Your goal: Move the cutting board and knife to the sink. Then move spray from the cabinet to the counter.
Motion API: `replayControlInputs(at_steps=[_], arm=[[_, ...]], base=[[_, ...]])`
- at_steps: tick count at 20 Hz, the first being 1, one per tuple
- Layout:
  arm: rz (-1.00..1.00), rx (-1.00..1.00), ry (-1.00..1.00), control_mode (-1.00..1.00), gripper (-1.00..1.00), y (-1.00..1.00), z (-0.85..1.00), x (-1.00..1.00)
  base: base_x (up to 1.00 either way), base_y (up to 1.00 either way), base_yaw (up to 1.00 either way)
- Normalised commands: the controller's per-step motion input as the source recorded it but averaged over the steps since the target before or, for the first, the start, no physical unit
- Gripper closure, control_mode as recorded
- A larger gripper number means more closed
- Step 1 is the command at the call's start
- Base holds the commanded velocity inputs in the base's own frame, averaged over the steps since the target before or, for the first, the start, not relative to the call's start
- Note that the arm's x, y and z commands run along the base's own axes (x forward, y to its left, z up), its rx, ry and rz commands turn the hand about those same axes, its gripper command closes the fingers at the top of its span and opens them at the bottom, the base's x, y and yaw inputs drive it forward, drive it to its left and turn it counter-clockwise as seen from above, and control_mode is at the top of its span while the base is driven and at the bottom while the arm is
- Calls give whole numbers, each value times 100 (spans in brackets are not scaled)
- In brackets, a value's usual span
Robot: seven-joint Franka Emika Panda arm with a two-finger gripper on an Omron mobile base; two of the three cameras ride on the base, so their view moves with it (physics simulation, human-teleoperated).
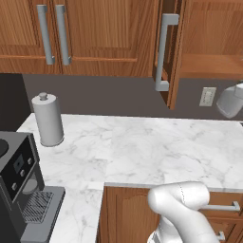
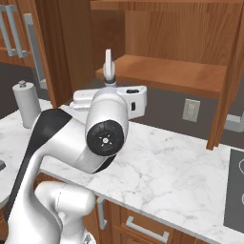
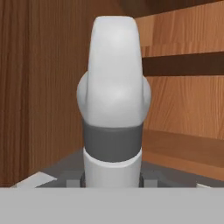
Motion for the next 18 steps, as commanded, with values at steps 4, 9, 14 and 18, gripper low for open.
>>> replayControlInputs(at_steps=[4,9,14,18], arm=[[1,0,0,-100,100,0,-2,-15],[2,0,0,100,100,0,-2,-9],[0,0,0,100,100,0,0,0],[0,0,0,100,100,0,0,0]], base=[[0,0,0],[-47,0,18],[-68,0,33],[-47,0,40]])
